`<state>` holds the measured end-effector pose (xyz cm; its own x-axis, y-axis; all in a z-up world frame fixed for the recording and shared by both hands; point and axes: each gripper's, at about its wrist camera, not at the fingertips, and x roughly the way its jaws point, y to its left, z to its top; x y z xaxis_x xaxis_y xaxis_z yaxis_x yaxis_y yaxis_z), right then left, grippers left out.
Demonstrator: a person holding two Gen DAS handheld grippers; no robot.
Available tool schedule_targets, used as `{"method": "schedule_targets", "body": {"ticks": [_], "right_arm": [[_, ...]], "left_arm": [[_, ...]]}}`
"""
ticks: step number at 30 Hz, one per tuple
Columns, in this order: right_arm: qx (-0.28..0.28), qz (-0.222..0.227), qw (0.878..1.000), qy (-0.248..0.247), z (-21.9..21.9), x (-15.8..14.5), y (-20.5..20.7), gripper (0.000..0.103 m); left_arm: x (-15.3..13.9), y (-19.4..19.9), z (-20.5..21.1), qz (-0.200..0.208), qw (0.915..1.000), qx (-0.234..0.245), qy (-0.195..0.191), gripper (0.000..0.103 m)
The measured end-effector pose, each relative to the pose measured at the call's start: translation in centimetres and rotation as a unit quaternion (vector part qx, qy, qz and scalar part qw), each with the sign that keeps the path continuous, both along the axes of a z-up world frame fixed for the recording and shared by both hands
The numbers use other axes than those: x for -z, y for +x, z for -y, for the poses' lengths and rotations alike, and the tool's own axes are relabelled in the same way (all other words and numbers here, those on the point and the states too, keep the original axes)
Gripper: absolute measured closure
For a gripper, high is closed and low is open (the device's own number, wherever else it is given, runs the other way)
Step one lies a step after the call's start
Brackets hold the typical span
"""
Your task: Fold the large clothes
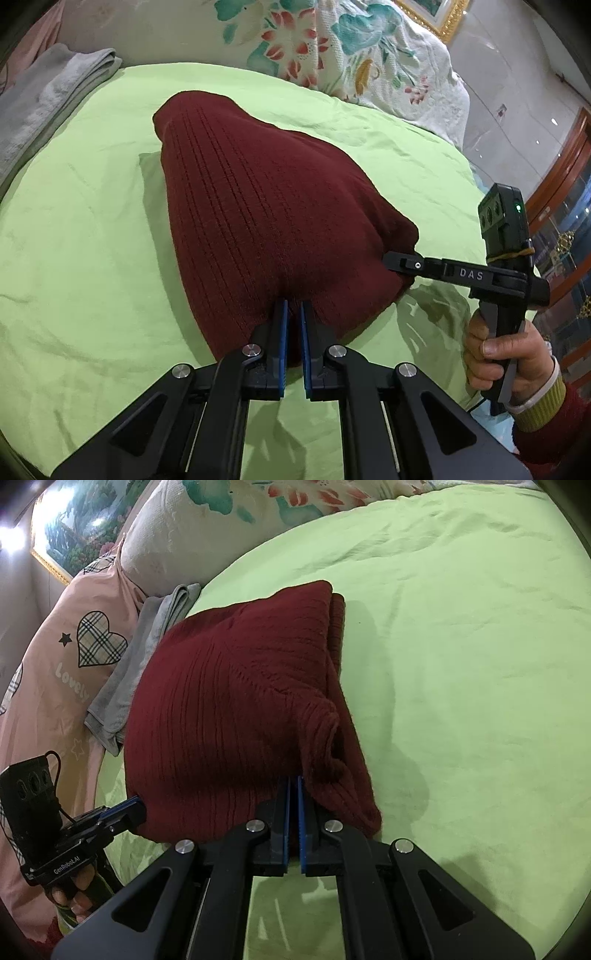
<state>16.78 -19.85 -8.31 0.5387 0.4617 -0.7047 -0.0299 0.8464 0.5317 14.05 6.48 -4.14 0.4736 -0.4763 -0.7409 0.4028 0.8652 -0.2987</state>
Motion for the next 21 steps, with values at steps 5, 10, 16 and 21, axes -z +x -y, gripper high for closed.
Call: {"method": "schedule_targets", "body": {"ticks": [5,10,16,21], "right_arm": [[0.012,-0.003,1.000,0.004,0.1,-0.1,-0.4,0.099],[0.012,0.003,1.000,-0.009,-0.2,-1.3,-1.5,0.090],[0.005,0.030,0.999,-0.023,-0.2,-3.3,-3.6,0.070],[0.005,0.033,0.999,-0.028,0.0,-3.9,-4.9,0.066]], "left_arm": [[0.1,-0.3,0.3,0.006,0.9997,-0.022,0.004,0.096],[0.1,-0.3,0.3,0.006,0.9994,-0.033,0.007,0.096],[-2.0,-2.1,-1.2,0.019,0.9975,-0.068,-0.001,0.092],[-3.1,-3.9,-2.3,0.034,0.9937,-0.103,0.028,0.052]]}}
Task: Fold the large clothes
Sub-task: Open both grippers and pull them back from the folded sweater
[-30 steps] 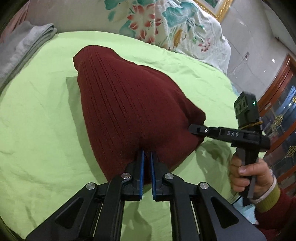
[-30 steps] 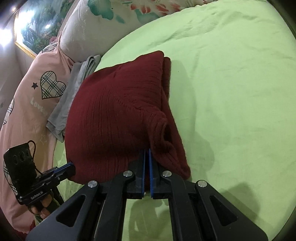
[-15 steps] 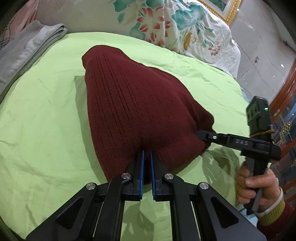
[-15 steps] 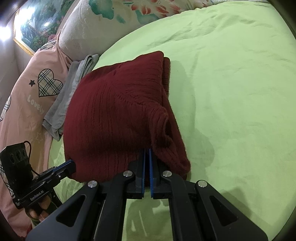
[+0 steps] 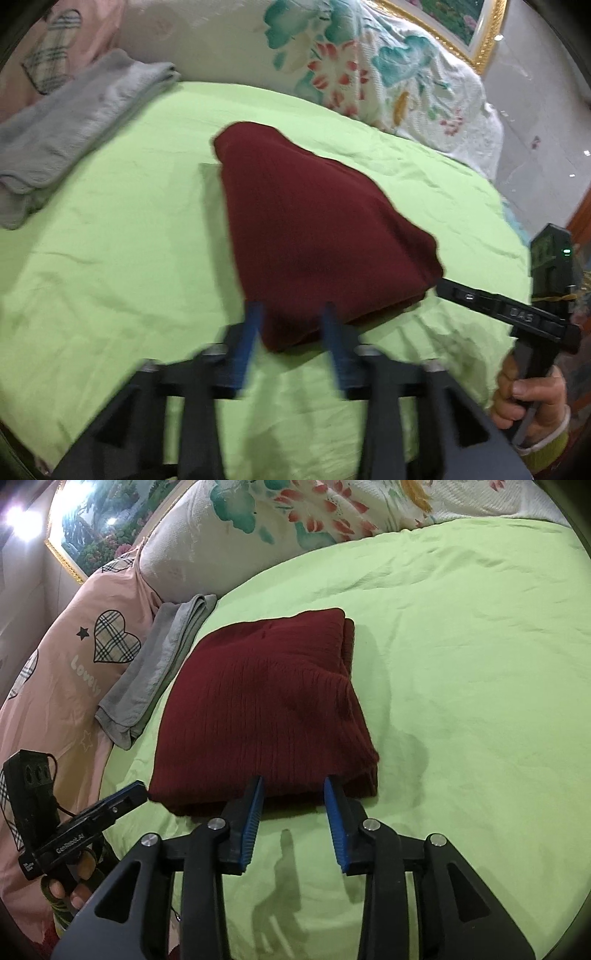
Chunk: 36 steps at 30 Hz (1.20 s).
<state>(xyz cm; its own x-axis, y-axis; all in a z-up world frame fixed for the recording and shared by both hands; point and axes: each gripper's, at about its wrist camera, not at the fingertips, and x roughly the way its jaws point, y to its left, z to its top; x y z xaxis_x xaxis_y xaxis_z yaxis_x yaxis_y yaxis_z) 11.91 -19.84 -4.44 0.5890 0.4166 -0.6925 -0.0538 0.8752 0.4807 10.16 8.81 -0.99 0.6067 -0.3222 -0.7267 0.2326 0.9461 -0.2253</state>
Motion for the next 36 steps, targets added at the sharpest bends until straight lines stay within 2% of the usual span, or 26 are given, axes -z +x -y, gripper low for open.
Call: {"method": "schedule_targets", "body": {"ticks": [3,5,9,11,13,18,24,30,36], "right_arm": [[-0.003,-0.003,1.000,-0.005,-0.2,0.1,-0.9,0.061],[-0.007,-0.005,1.000,-0.010,-0.5,0.2,-1.5,0.060],[-0.013,-0.013,1.000,-0.020,-0.8,0.7,-2.6,0.057],[-0.017,-0.017,0.999,-0.028,-1.1,0.8,-3.0,0.054],[-0.021,-0.018,0.999,-0.041,-1.4,0.9,-3.5,0.049],[-0.033,-0.011,0.996,-0.081,-2.3,0.5,-4.9,0.025],[-0.044,-0.015,0.992,-0.115,-2.7,0.6,-6.0,0.024],[-0.040,-0.022,0.993,-0.111,-2.5,0.7,-6.1,0.024],[-0.039,-0.018,0.993,-0.108,-2.7,0.3,-6.1,0.024]], "left_arm": [[0.0,-1.0,-0.9,0.000,0.9999,-0.012,0.004,0.049],[0.6,-1.5,-1.4,-0.012,0.9995,-0.025,0.012,0.042],[2.0,-2.4,-2.3,-0.024,0.9981,-0.045,0.034,0.040],[2.4,-2.5,-2.4,-0.026,0.9974,-0.050,0.044,0.034],[2.8,-2.9,-2.6,-0.028,0.9967,-0.056,0.051,0.028],[3.7,-3.7,-2.3,-0.037,0.9950,-0.056,0.073,0.023],[4.2,-5.0,-1.3,-0.022,0.9898,-0.063,0.126,0.023],[3.9,-5.1,-1.1,-0.022,0.9890,-0.062,0.133,0.023],[3.1,-4.8,-1.0,-0.025,0.9833,-0.070,0.166,0.023]]}}
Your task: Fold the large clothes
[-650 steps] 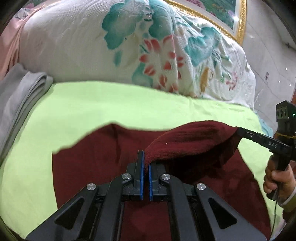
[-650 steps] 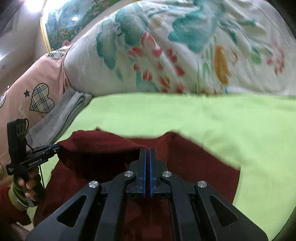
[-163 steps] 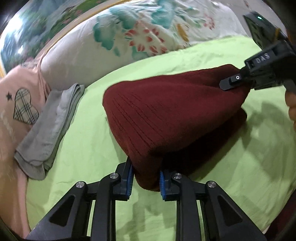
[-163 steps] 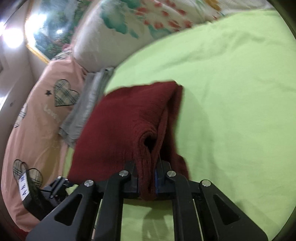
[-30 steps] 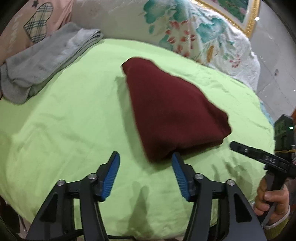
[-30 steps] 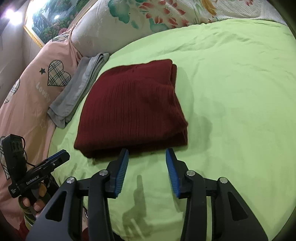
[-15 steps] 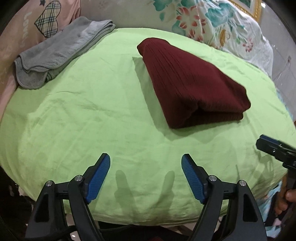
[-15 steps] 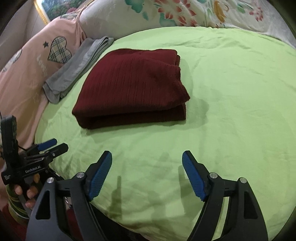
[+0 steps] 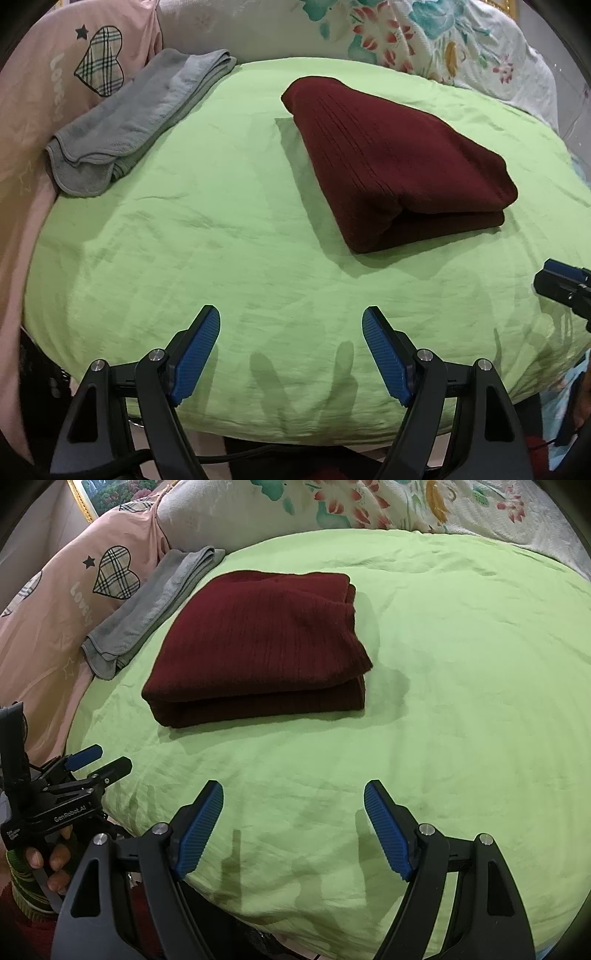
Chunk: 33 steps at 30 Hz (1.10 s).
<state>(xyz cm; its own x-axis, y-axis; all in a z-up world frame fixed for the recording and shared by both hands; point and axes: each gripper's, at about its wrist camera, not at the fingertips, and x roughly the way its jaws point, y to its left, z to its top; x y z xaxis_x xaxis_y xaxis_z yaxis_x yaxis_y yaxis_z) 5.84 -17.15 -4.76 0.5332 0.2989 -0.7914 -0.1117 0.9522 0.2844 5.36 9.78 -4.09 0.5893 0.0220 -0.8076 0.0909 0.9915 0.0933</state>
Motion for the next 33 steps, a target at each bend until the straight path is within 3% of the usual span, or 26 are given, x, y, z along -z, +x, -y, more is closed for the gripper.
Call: {"method": "schedule_targets", "body": {"ticks": [12,33], "right_arm": [[-0.020,0.025,0.999,0.001,-0.7,-2.4,0.7,0.023],[-0.049,0.035,0.998,-0.003,-1.4,-4.2,4.0,0.022]], "left_arm": [[-3.3,0.4,0.3,0.039,0.9988,-0.004,0.030,0.021],[-5.4,2.7,1.8,0.045,0.9985,-0.006,0.029,0.021]]}}
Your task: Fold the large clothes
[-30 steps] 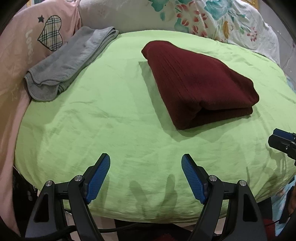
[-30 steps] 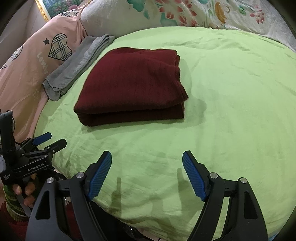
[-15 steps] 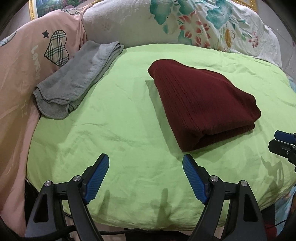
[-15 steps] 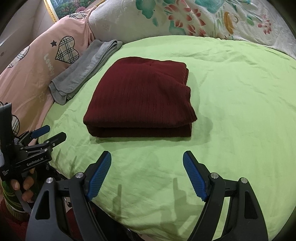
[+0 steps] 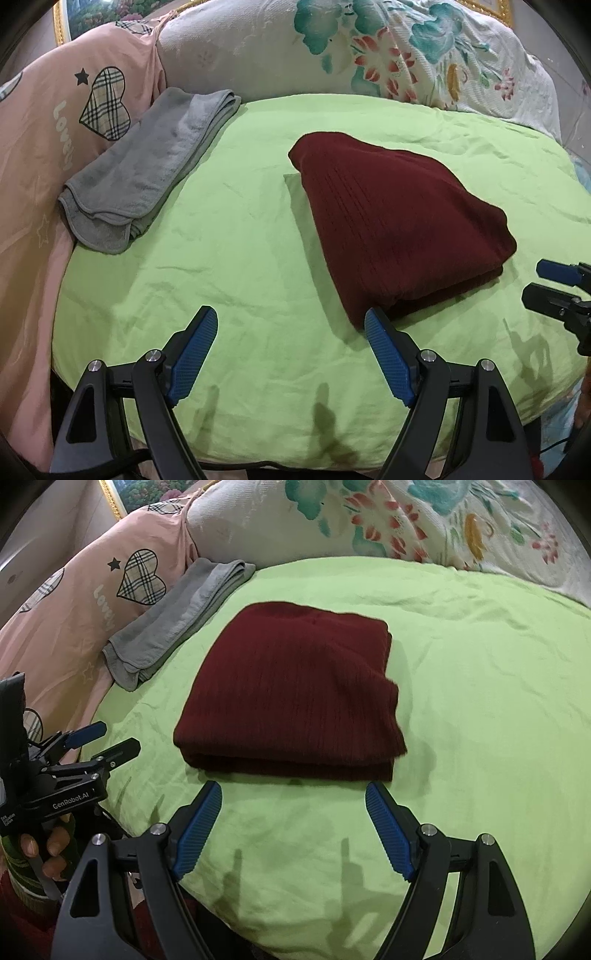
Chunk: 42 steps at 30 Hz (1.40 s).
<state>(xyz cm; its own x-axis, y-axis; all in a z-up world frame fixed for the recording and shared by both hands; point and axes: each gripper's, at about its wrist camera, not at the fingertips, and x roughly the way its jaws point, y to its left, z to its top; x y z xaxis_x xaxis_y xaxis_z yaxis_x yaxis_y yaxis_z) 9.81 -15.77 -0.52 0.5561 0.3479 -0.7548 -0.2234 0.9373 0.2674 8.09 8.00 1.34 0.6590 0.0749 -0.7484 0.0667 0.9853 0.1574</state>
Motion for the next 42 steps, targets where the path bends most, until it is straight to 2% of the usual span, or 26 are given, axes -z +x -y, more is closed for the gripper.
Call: {"method": "schedule_targets", "body": {"ticks": [3,10,20,30,42], "right_arm": [[0.001,0.004,1.000,-0.003,0.1,-0.4,0.7,0.022],[0.001,0.004,1.000,-0.002,0.2,-0.5,1.6,0.020],[0.001,-0.002,1.000,0.001,0.2,0.0,1.4,0.020],[0.011,0.000,1.000,0.002,0.4,0.2,0.7,0.020],[0.018,0.002,1.000,0.009,1.1,0.0,0.8,0.019]], "left_arm": [[-0.2,0.4,0.4,0.003,1.0000,-0.003,0.005,0.021],[-0.1,1.2,0.0,-0.013,0.9995,-0.009,-0.028,0.020],[-0.3,0.4,0.2,-0.003,0.9996,-0.008,-0.027,0.019],[-0.4,0.3,0.1,-0.012,0.9991,-0.006,-0.040,0.019],[-0.5,-0.4,0.9,-0.003,0.9996,-0.002,-0.027,0.018]]}}
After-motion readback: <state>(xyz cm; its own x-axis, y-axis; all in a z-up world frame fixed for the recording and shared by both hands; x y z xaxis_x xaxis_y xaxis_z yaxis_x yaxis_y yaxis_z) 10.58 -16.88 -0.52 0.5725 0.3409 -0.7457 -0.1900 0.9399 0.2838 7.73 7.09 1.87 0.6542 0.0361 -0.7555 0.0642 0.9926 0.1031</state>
